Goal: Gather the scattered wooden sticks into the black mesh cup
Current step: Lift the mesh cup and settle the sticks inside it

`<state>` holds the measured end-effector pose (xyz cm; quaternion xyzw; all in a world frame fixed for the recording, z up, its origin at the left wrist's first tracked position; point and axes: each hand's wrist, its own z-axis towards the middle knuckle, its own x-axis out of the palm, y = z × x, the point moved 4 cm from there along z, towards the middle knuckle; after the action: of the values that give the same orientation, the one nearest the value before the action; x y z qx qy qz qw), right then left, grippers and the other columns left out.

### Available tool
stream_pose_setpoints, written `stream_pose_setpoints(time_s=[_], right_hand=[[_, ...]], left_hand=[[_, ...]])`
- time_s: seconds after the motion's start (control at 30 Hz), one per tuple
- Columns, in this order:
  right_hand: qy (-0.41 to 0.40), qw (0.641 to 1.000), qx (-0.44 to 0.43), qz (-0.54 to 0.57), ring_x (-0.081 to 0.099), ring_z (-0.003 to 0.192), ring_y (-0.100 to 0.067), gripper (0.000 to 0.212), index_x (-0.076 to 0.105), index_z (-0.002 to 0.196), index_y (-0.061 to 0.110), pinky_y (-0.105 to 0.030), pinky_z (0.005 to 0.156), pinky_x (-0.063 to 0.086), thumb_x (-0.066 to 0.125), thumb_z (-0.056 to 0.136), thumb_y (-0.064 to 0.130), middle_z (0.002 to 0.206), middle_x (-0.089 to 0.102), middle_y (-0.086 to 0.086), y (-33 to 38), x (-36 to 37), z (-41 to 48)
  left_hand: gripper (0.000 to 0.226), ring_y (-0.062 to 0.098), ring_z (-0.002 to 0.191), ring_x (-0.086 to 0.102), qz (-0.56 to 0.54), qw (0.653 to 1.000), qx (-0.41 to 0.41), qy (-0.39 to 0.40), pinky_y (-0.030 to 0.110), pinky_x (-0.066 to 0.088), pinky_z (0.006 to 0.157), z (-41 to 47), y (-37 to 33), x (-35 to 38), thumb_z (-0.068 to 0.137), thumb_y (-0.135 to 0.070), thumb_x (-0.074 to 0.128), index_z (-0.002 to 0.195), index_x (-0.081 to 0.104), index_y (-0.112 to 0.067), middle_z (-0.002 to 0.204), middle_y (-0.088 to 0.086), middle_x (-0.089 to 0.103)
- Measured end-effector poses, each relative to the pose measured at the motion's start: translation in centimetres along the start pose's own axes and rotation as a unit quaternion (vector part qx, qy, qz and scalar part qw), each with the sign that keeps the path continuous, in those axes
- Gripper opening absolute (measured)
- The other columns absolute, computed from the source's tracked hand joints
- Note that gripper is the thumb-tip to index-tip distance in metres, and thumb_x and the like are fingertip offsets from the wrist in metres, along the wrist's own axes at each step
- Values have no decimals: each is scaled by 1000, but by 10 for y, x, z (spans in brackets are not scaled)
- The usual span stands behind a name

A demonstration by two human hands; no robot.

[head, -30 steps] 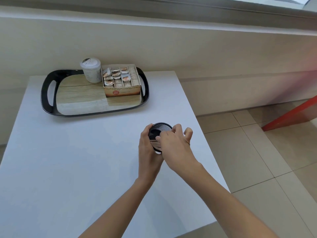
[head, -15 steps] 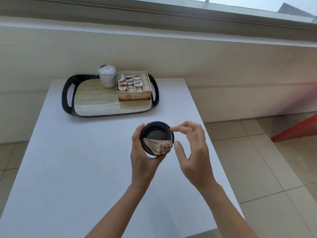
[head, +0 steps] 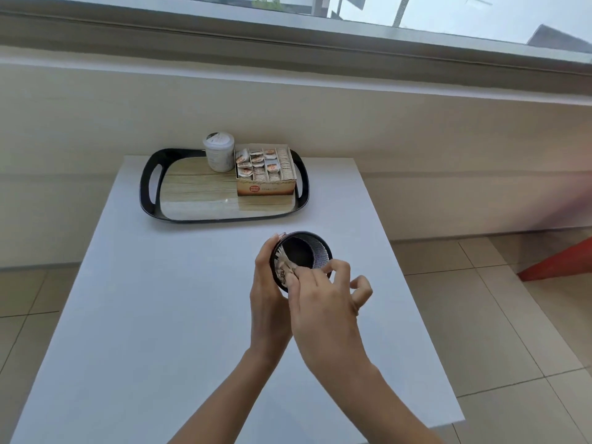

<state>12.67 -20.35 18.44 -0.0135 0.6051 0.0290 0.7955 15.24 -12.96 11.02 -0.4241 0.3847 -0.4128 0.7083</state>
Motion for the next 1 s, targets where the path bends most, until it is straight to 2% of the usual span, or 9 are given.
stream_pose_setpoints(time_s=[0.13,0.27,0.37,0.43,0.53,0.63,0.73,0.87,1.0], right_hand=[[-34,998,5,48,57,98,-20,14,67,98,28,-37,79,23,55,94,22,83,68,13,-5,1,1],[-33,995,-3,97,54,104,-18,37,65,109,31,-34,79,19,67,82,6,92,67,18,-10,1,4],[-62,993,6,99,55,103,-18,37,65,105,31,-34,79,19,65,81,3,85,67,18,-14,-8,5],[-58,996,18,67,54,106,-18,21,65,101,30,-38,81,23,56,90,14,79,68,15,-15,-11,8],[56,997,36,44,43,125,-20,28,63,97,29,-46,93,16,35,101,33,82,69,10,-11,-4,15],[143,989,44,21,36,129,-29,14,57,86,24,-52,97,6,47,95,26,82,65,5,1,-1,19],[169,984,45,11,36,126,-31,19,41,76,23,-54,97,1,45,94,21,72,49,4,9,1,20],[139,987,45,70,32,128,-24,13,50,88,27,-52,98,-2,44,95,18,79,50,9,13,2,20],[129,983,50,117,25,133,-15,29,52,106,33,-47,99,-7,47,90,10,91,65,10,6,5,21]], left_hand=[[82,0,118,55,-13,999,-29,-6,7,42,90,-1,8,-5,73,-25,80,139,32,-37,132,-26,49],[96,8,118,57,-25,999,-37,3,14,46,91,-3,11,-9,62,-25,88,135,31,-47,130,-20,54],[93,7,119,56,-40,998,-45,-8,10,44,90,-4,10,-12,59,-35,85,134,32,-51,129,-20,55],[91,7,121,54,-43,998,-46,-17,9,43,91,-5,9,-12,59,-36,85,133,33,-50,130,-22,53],[88,10,123,53,-33,999,-36,-18,21,47,95,-9,9,-10,66,-24,86,135,35,-41,134,-19,51],[83,3,122,52,-35,998,-45,-16,11,44,92,-14,5,-8,70,-25,82,133,33,-47,133,-28,47],[76,-4,118,51,-48,997,-62,-12,4,40,90,-17,-2,-8,70,-39,70,130,28,-57,130,-36,44],[74,-4,114,54,-66,994,-91,-11,7,44,87,-16,-3,-11,67,-47,68,128,28,-59,126,-36,47],[91,7,113,60,-80,992,-97,2,22,50,90,-16,4,-14,61,-26,86,133,34,-44,124,-20,58]])
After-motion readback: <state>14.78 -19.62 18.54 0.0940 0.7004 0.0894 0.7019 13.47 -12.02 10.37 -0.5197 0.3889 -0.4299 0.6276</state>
